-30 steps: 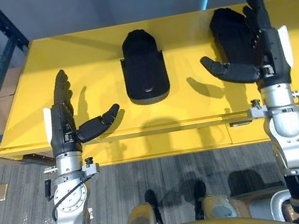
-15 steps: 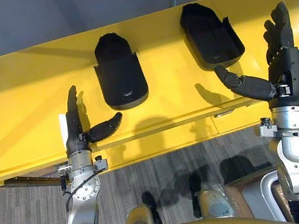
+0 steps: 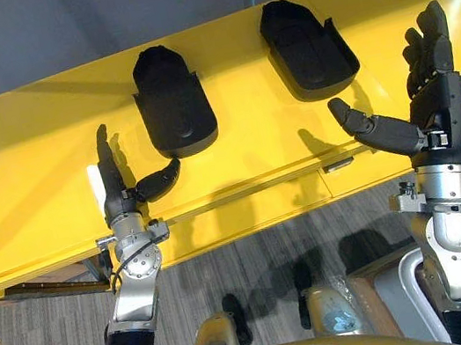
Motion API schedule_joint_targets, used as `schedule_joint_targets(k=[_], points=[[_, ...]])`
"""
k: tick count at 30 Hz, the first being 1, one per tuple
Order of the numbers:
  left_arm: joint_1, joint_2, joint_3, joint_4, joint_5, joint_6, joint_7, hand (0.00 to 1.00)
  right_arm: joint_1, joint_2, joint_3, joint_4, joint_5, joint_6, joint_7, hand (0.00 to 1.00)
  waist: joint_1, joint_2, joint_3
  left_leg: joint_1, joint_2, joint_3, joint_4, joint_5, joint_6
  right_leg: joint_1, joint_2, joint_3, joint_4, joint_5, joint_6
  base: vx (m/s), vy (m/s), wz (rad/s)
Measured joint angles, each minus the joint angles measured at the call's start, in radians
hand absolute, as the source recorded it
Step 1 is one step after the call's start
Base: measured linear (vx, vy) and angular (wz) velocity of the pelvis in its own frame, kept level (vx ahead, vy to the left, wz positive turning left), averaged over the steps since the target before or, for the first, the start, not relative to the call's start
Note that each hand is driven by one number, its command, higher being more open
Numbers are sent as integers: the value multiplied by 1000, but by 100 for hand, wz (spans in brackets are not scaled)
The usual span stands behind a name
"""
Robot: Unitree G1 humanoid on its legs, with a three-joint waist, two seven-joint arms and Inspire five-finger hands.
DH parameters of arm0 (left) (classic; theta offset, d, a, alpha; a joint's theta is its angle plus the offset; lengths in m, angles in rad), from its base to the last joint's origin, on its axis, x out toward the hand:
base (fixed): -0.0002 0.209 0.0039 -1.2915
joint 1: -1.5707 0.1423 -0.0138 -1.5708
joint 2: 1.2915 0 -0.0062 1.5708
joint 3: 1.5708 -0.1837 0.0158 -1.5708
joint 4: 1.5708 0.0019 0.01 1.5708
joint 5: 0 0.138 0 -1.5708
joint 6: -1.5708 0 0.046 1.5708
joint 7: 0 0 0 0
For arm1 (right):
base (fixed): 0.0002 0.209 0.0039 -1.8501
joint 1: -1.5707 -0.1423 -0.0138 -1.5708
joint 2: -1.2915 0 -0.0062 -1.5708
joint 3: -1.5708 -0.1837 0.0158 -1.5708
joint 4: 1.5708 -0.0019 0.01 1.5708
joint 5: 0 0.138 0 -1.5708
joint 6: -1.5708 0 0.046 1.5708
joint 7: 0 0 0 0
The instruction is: Walk over and take three plastic housings, then place them on the shelf
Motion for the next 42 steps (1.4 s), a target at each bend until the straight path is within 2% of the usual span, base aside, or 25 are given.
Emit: schedule_joint_targets(k=[9,28,33,36,39,42], points=[[-35,0,3,30,0,20,60,100,-1,0,1,0,6,-6,11,100,-15,2,1,-1,5,11,3,2,4,-5,3,9,-1,1,0,4,8,-2],[-55,-14,31,25,-2,57,86,100,1,0,2,0,2,-6,16,100,-18,13,0,16,1,17,-10,3,4,-5,5,20,-3,2,1,3,4,-1],[-17,-53,47,-134,-6,54,93,100,9,4,7,-1,2,-10,16,100,-18,21,-5,23,-14,3,-46,20,7,-3,-2,9,-9,2,1,21,10,8],[62,-76,59,-305,-8,7,92,100,23,32,32,-2,-3,-14,13,100,-14,32,-11,54,-25,-13,-91,40,5,28,-8,-13,-32,2,1,60,9,18],[145,-115,89,-460,-8,-104,77,100,24,58,59,-15,-7,-14,-6,100,-1,57,-45,74,-32,-29,-127,52,5,56,-14,-35,-60,2,2,55,14,19],[187,-123,121,-552,-35,-213,-3,100,19,73,69,-42,-8,-25,-25,100,23,74,-64,103,-38,-50,-159,65,3,97,-15,-64,-90,5,6,43,-2,21]])
